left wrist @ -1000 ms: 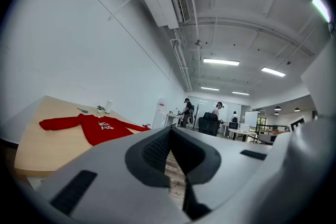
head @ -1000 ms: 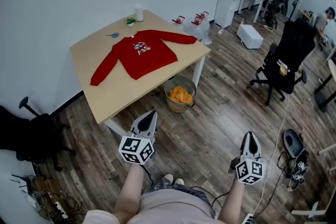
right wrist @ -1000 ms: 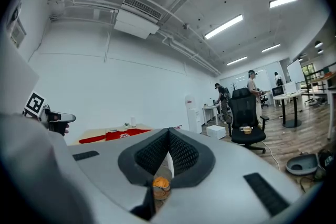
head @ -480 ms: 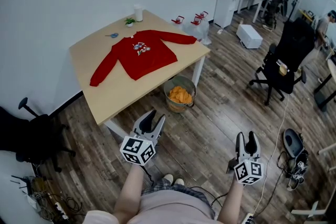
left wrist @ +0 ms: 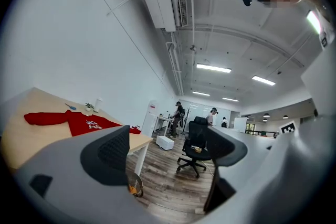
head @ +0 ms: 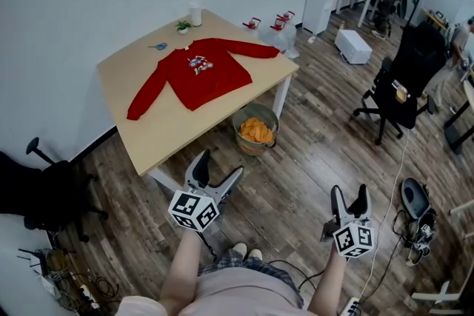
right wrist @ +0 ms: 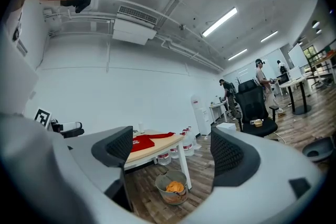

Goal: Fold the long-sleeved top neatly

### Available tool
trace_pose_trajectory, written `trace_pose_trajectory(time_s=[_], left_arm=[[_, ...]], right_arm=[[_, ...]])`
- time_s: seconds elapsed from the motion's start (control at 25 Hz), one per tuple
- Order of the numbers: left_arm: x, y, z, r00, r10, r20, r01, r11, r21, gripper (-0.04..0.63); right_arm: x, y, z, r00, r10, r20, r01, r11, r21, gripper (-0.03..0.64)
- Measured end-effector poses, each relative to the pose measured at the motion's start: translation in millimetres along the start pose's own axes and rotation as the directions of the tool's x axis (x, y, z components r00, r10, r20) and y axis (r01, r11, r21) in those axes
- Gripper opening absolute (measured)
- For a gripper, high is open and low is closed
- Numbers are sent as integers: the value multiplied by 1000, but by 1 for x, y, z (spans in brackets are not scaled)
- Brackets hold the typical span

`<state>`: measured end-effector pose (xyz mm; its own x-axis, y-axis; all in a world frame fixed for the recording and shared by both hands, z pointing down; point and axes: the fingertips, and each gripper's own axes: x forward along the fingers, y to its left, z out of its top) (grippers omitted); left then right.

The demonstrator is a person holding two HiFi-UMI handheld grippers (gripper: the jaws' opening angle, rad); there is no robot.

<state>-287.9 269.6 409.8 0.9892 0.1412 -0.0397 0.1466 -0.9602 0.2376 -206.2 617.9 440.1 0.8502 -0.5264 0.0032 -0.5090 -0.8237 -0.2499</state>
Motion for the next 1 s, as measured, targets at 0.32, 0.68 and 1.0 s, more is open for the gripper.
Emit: trace_pose_trajectory(time_s=[0.32,0.68,1.0], left_arm=[[12,18,-3,1000,0,-10,0,1000,0,440],[19,50,-8,999,26,-24,-25,1000,17,439],[45,70,-8,998,49,-27,-48,998,28,439]], right_arm=[[20,5,-3,1000,-12,-5,12,1000,-10,449],[50,19,-13,1000,11,0,-11,1000,2,449],[94,22,-15,999,52,1,-52,999,14,448]])
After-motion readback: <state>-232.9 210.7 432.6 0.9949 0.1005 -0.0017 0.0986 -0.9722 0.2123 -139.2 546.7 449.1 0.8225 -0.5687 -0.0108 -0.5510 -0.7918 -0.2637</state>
